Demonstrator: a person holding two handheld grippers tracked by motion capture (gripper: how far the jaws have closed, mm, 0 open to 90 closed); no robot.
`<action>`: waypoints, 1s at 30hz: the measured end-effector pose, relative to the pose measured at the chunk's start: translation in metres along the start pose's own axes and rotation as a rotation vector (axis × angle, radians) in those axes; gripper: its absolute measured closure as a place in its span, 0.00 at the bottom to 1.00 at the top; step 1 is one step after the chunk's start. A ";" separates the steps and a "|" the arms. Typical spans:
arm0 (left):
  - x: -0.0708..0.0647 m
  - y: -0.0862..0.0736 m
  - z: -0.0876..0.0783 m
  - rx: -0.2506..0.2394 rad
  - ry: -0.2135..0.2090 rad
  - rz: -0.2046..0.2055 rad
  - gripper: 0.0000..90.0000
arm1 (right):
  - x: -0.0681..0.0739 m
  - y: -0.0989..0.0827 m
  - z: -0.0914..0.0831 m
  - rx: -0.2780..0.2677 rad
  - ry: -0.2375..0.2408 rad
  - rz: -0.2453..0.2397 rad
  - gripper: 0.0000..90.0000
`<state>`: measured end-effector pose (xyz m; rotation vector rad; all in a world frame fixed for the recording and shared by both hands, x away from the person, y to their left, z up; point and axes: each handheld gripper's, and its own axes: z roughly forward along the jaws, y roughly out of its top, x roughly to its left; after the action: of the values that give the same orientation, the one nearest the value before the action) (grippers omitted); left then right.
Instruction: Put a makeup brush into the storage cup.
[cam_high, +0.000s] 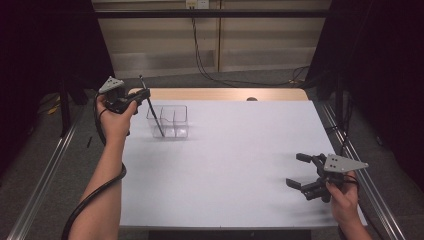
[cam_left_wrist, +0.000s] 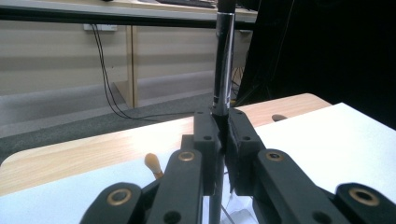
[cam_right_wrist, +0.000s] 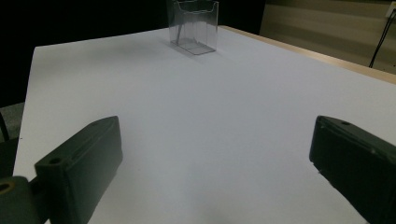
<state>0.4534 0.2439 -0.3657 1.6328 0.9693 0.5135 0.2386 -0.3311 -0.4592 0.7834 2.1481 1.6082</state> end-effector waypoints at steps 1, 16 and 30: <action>0.000 -0.001 0.000 -0.001 -0.001 -0.002 0.93 | 0.000 0.000 0.000 0.000 0.000 0.000 0.02; 0.001 -0.012 0.002 0.002 0.010 -0.007 0.93 | 0.000 0.000 0.001 -0.001 0.001 -0.003 0.02; 0.000 -0.017 0.002 0.004 0.008 0.003 0.93 | 0.000 0.000 0.001 -0.002 0.004 -0.006 0.02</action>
<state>0.4494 0.2441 -0.3818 1.6368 0.9742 0.5204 0.2392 -0.3307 -0.4590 0.7728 2.1493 1.6094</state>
